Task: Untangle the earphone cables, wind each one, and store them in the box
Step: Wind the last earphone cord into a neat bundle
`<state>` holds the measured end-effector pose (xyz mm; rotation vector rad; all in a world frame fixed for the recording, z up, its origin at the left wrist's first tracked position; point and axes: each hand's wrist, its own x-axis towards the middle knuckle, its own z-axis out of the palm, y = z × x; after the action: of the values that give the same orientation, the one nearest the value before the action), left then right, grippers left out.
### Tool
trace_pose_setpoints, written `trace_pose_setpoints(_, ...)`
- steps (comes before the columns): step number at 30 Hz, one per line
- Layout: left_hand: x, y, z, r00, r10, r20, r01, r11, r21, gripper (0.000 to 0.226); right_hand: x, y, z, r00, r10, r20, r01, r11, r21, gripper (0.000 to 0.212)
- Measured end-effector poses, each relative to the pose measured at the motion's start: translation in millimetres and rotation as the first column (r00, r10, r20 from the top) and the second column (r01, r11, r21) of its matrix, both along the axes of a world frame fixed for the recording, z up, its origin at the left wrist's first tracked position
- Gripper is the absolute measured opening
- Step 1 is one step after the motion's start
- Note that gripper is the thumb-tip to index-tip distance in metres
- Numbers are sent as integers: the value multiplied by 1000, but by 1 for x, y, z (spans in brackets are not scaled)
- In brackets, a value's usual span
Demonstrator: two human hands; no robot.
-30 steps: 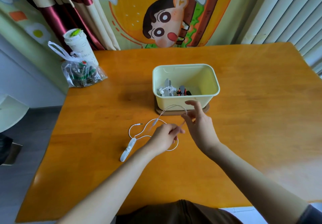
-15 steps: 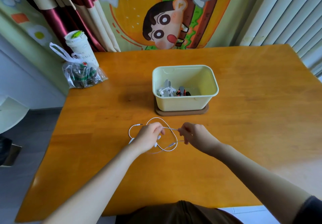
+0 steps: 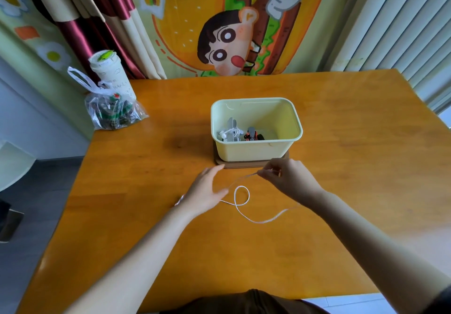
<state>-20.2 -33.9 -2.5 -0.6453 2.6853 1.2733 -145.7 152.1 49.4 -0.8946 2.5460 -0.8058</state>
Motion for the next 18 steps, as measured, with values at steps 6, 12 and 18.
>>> trace_pose_setpoints(6, -23, 34, 34, 963, -35, -266, 65, 992, 107, 21, 17, -17, -3, 997, 76, -2, -76, 993, -85, 23)
trace_pose_setpoints(12, 0, -19, 4, 965, 252, -69, -248, 966, 66, 26, -10, 23, -7, 996, -82, 37, 81, 996, 23, 27)
trace_pose_setpoints(18, 24, -39, -30, 942, 326, 80, -329, 944, 28, 26, -30, 41, -12, 957, -283, -59, 286, 958, 39, 26)
